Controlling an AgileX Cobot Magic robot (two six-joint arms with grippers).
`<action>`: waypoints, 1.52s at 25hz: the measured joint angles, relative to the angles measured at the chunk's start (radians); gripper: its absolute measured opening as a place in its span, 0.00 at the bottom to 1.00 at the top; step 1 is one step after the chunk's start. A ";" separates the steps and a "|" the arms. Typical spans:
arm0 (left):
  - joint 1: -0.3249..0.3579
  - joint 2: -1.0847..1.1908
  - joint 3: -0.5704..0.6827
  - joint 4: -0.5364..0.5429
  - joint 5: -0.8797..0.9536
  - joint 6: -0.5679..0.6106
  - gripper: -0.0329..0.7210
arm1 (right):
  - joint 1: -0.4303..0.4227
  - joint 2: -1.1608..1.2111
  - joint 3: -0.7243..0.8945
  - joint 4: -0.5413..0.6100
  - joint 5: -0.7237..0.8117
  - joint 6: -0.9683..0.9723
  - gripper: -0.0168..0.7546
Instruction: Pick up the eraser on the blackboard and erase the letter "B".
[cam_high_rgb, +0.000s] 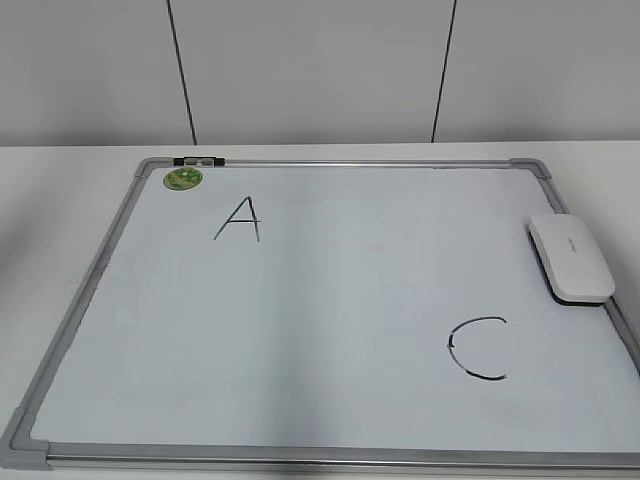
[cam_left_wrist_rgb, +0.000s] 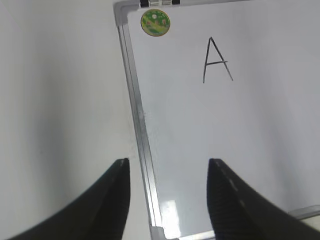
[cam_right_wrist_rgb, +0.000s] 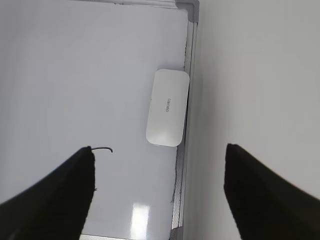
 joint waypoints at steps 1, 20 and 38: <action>-0.002 -0.045 0.038 0.000 0.002 -0.005 0.53 | 0.000 -0.024 0.000 0.000 0.005 0.000 0.79; -0.102 -0.817 0.629 0.079 -0.018 -0.088 0.53 | 0.029 -0.714 0.525 -0.007 0.008 0.033 0.79; -0.110 -1.060 0.988 0.190 -0.068 -0.110 0.53 | 0.029 -1.145 0.941 -0.059 0.055 0.069 0.79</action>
